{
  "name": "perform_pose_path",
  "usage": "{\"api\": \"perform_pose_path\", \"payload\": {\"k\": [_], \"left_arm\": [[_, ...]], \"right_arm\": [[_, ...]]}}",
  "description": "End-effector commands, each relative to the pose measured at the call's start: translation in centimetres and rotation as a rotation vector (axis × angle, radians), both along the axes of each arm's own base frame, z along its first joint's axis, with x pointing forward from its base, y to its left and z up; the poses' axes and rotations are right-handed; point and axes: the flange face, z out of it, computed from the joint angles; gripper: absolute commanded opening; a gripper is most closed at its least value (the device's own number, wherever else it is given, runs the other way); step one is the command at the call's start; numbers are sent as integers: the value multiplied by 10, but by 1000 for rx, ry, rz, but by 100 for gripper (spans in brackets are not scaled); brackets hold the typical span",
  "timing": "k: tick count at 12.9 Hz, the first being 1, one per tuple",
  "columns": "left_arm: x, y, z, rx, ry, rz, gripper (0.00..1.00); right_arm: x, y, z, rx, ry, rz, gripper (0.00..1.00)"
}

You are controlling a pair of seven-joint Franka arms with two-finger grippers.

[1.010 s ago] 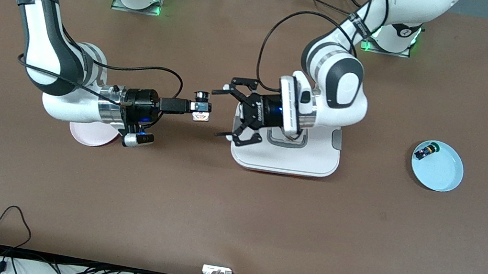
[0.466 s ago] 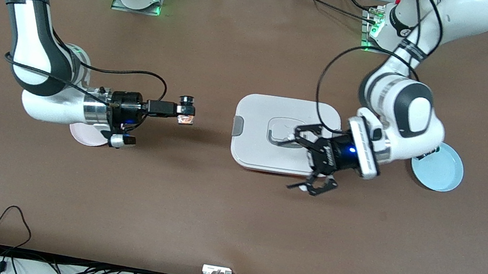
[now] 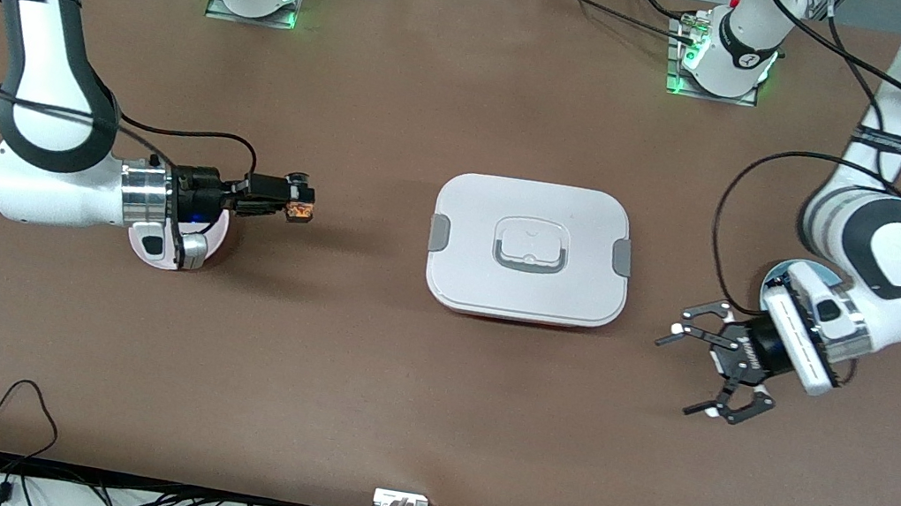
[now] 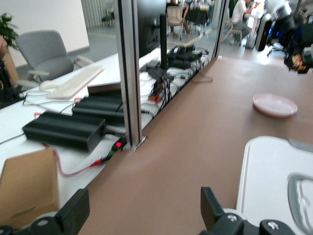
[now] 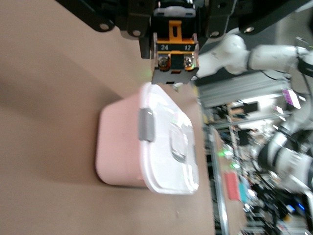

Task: Transfer orange switch to right arm and place
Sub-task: 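Lower the switch onto the white plate with the right gripper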

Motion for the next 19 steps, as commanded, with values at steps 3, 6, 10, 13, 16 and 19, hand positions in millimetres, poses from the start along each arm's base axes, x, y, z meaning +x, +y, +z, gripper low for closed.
{"api": "perform_pose_path", "payload": {"k": [3, 6, 10, 13, 16, 19], "left_arm": [[-30, 82, 38, 338, 254, 15, 100], [-46, 115, 62, 510, 376, 72, 100], [-58, 109, 146, 752, 603, 289, 100], [-70, 96, 172, 807, 651, 373, 100], [-77, 128, 165, 812, 697, 406, 100], [-83, 126, 153, 822, 767, 386, 100]], "right_arm": [[-17, -35, -10, -240, -221, 399, 21], [-17, -62, -21, -371, -358, 698, 21], [-6, -116, -43, -469, -555, 928, 21], [-10, -135, -73, -458, -698, 1062, 21], [-18, -139, -99, -471, -758, 1186, 21], [-26, -145, -126, -476, -820, 1206, 21]]}}
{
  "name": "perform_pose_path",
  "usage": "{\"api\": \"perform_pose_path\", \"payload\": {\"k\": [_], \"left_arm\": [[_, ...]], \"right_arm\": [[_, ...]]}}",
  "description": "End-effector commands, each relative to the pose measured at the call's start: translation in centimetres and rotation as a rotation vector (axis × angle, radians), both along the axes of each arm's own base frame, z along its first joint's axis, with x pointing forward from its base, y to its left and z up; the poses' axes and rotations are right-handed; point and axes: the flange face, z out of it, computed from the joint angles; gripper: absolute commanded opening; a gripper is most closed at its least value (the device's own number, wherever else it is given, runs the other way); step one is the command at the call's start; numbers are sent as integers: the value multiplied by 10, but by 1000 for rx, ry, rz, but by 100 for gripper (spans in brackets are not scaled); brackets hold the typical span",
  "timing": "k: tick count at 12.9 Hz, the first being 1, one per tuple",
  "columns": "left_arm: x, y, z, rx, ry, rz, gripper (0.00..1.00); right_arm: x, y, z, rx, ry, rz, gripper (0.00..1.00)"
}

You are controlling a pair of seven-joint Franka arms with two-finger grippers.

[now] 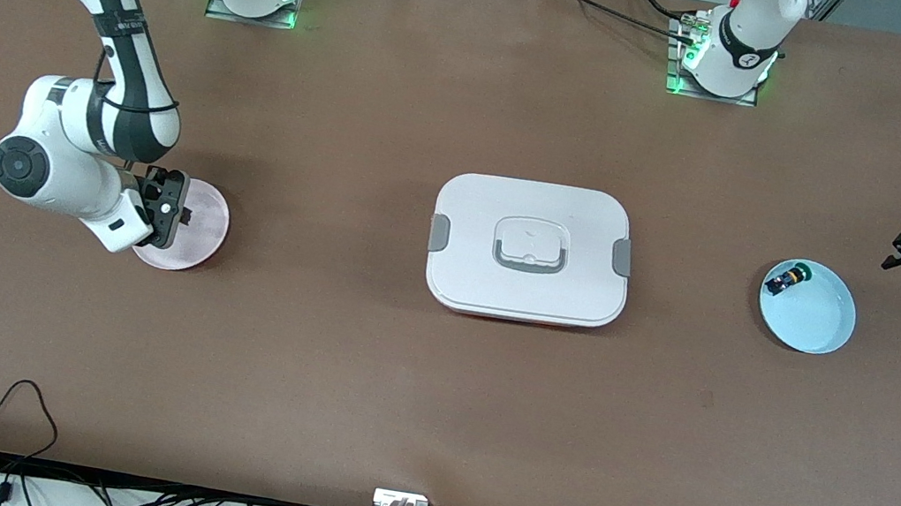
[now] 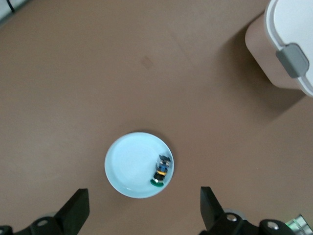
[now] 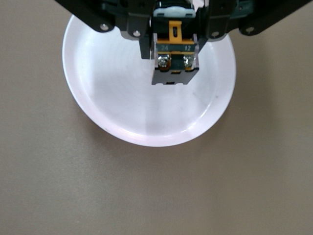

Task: Transfer orange switch to right arm and place
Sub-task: 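Lower the switch onto the white plate with the right gripper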

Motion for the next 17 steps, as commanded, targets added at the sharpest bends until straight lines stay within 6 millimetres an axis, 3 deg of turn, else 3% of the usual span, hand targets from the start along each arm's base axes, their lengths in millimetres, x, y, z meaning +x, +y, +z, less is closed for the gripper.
{"api": "perform_pose_path", "payload": {"k": [1, 3, 7, 8, 9, 10, 13, 17], "left_arm": [[-1, -9, 3, 32, 25, 46, 100], [2, -17, 20, 56, -4, 290, 100], [-19, -29, 54, 68, -39, 620, 100], [-29, -30, 63, 100, -58, 658, 100], [-37, -36, 69, 117, -69, 683, 100], [-42, -38, 69, 119, -66, 705, 100], [-43, -38, 65, 125, -50, 716, 100], [-43, -39, 60, 133, -31, 755, 100]], "right_arm": [[-7, -4, -14, 4, -30, 40, 21], [-7, -4, -24, 6, -36, 40, 21], [-17, -3, -40, 9, -49, 42, 21], [-18, -4, -41, 8, -47, 39, 29], [-19, -3, -41, 10, -39, 18, 83], [-17, -7, -37, 11, -45, 11, 100], [-6, -8, -12, 26, -84, -24, 100], [23, 0, 64, 113, -90, -275, 100]]}}
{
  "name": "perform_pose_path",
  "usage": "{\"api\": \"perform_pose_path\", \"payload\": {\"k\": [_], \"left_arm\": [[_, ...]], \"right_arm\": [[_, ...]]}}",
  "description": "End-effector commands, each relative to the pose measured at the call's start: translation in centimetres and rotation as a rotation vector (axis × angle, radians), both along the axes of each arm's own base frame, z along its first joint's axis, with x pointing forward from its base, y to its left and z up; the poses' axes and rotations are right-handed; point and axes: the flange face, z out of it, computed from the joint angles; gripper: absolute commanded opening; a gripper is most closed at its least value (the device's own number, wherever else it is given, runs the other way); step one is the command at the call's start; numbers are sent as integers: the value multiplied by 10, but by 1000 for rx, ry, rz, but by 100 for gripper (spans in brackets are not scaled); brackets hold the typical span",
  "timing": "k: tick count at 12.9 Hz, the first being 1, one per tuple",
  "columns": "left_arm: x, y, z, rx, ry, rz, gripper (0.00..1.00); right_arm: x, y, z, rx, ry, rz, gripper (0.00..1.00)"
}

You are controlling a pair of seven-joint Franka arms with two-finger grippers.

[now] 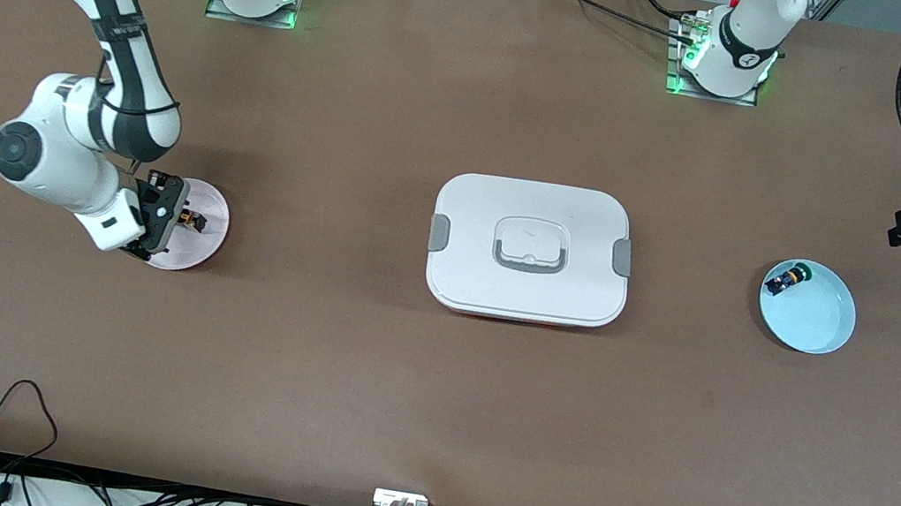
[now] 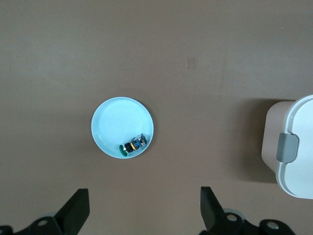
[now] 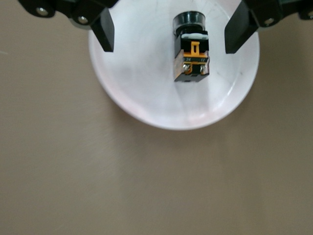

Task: Transfer orange switch to right arm and place
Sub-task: 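Lower the switch onto the white plate with the right gripper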

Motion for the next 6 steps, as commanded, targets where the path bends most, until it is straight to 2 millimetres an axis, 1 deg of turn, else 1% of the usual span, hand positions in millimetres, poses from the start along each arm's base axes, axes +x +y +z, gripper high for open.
{"api": "perform_pose_path", "payload": {"k": [1, 2, 3, 4, 6], "left_arm": [[-4, -4, -1, 25, 13, 19, 100], [-4, -4, -3, 24, 16, 19, 100], [-2, -6, -6, 24, 24, 22, 100], [-2, -11, -5, 24, 23, 19, 100], [-2, -13, -6, 24, 28, 19, 100]], "right_arm": [[13, 7, 53, 30, 41, -205, 100], [14, 11, 70, 24, 75, -327, 100], [13, 22, 89, 10, 106, -444, 100], [12, 33, 107, -6, 131, -548, 100], [7, 49, 133, -48, 193, -786, 100]]}}
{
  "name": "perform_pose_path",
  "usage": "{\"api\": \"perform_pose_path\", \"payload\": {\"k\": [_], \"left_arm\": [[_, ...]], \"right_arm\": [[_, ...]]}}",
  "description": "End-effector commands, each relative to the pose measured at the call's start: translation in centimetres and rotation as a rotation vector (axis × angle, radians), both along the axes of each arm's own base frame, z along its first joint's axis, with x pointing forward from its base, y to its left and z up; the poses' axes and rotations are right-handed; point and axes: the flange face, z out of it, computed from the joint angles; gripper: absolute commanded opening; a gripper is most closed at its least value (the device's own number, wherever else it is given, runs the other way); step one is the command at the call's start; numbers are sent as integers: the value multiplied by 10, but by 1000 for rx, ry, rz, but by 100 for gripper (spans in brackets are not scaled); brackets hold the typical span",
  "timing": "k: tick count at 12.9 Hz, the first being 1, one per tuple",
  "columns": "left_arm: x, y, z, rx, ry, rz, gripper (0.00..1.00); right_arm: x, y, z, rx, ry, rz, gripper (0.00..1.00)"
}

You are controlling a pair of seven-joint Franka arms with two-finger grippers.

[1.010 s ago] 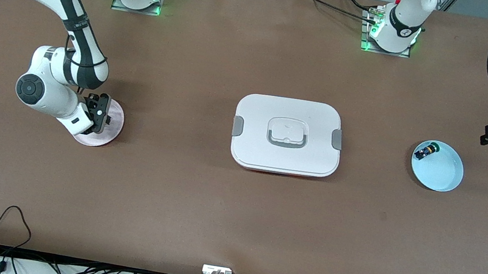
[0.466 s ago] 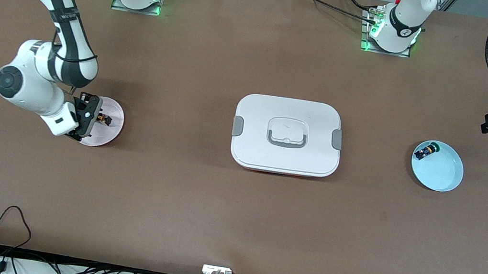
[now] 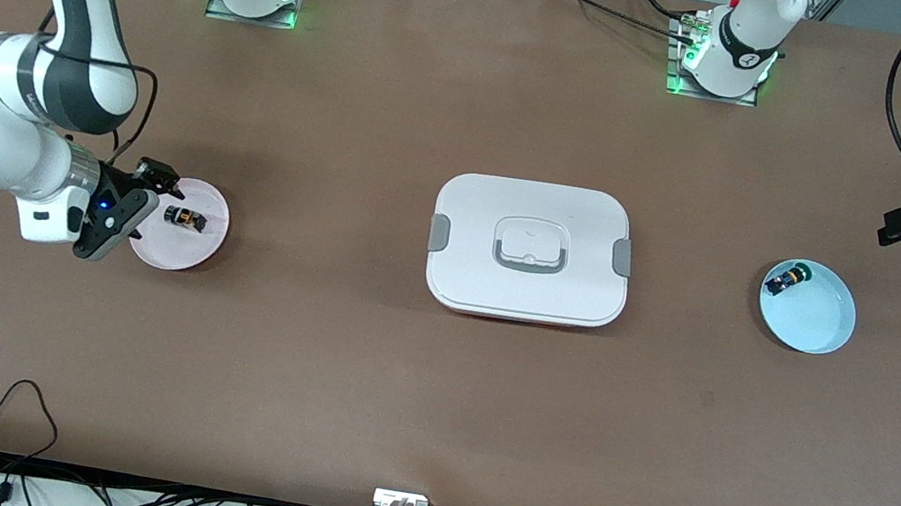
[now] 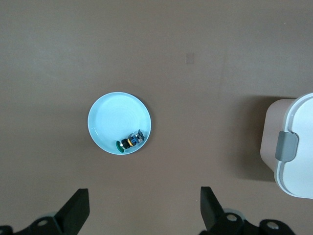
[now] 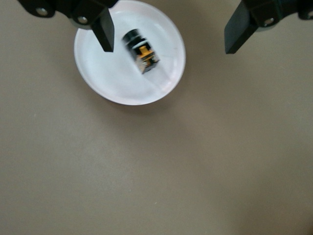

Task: Transfer orange switch to right arm and place
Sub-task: 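Open the right gripper and lift it away from the plate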

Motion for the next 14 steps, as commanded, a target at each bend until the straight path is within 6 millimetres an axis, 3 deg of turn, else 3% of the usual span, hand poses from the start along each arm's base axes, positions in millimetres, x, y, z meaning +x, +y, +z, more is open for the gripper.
{"api": "perform_pose_path", "payload": {"k": [1, 3, 5, 7, 9, 11, 14], "left_arm": [[-1, -4, 0, 25, 11, 8, 100], [0, -4, -1, 26, 12, 7, 100], [0, -4, -2, 25, 14, 8, 100], [1, -5, -2, 14, 13, 9, 100], [0, -5, -2, 8, 18, 12, 100], [1, -4, -1, 5, 14, 13, 100], [0, -1, -1, -15, 15, 25, 100]], "right_arm": [[-10, 17, 34, -46, 109, -323, 100], [-16, 35, 67, -78, 175, -522, 100], [-19, 34, 110, -131, 186, -550, 100], [-14, 17, 158, -228, 105, -535, 100], [-5, -20, 199, -263, 7, -606, 100], [-10, -44, 213, -271, 0, -705, 100], [-23, -48, 200, -320, 83, -758, 100]]}}
